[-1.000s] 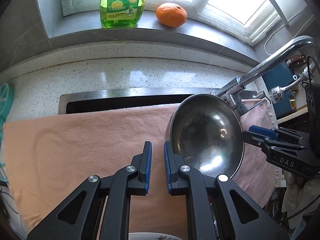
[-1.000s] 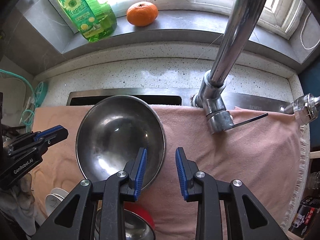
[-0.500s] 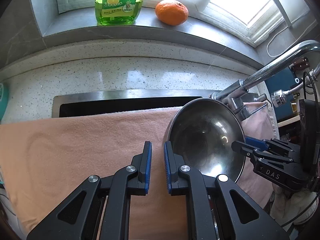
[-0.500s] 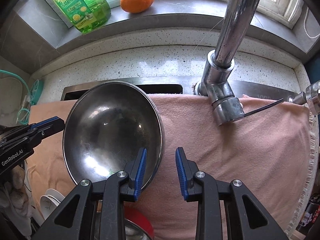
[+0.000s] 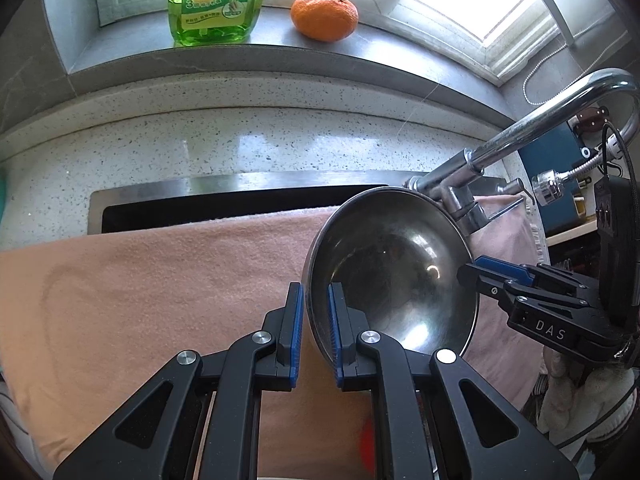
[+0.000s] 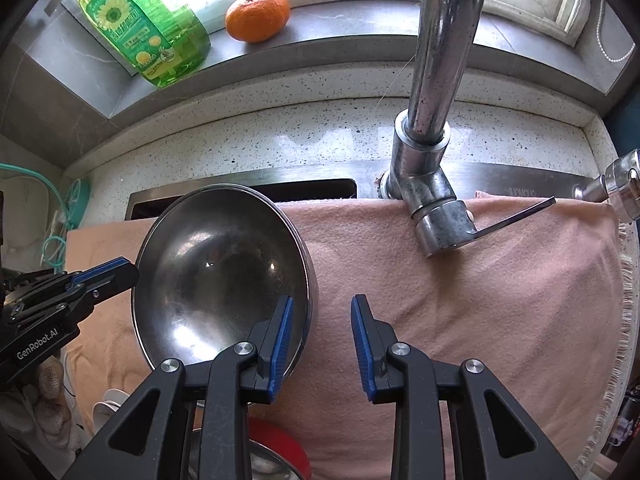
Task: Organize plates and bowls
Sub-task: 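Grip the large steel bowl rim with the left tool while the right tool grips it too, then lift and carry the large steel bowl with both tools toward the plate stack, then lower the steel bowl onto the towel beside the plates and open both tools, then grip the rim of the red-outside steel bowl with both tools, then lift and carry the red-outside bowl with both tools toward the large steel bowl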
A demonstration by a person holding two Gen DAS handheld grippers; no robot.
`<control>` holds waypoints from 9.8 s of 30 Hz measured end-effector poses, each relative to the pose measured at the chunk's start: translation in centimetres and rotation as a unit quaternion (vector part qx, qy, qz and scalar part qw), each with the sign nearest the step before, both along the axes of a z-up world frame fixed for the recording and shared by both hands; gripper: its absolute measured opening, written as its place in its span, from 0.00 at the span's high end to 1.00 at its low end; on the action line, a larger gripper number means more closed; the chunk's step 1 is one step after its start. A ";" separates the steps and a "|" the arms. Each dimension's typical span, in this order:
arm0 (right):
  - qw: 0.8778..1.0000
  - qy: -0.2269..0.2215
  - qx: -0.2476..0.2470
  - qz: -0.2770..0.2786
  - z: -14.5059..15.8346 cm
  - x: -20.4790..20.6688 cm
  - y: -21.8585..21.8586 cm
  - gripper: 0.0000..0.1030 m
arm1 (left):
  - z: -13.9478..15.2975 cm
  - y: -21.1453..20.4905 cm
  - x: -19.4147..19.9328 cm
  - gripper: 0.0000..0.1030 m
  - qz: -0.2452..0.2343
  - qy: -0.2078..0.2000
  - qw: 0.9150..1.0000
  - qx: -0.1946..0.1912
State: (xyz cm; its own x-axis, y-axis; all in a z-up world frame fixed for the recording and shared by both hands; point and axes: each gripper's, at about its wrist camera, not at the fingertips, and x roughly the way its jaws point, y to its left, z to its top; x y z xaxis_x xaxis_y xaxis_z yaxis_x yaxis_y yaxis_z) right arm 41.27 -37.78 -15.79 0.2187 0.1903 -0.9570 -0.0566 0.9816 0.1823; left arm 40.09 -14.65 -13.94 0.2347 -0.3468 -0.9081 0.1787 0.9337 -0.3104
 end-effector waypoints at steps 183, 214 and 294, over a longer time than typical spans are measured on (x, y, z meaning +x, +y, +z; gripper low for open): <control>0.990 -0.094 0.087 0.061 7.5 -19.8 8.3 0.77 | 4.8 15.8 -23.2 0.92 0.155 -0.068 0.981 -0.097; 0.986 -0.053 0.154 0.029 -1.6 -16.5 -3.1 0.77 | -1.1 -1.4 -18.6 0.92 0.102 0.004 0.993 -0.060; 0.978 -0.088 0.183 0.054 6.5 -19.1 10.2 0.93 | 5.1 10.3 -22.7 0.92 0.133 -0.074 0.985 -0.083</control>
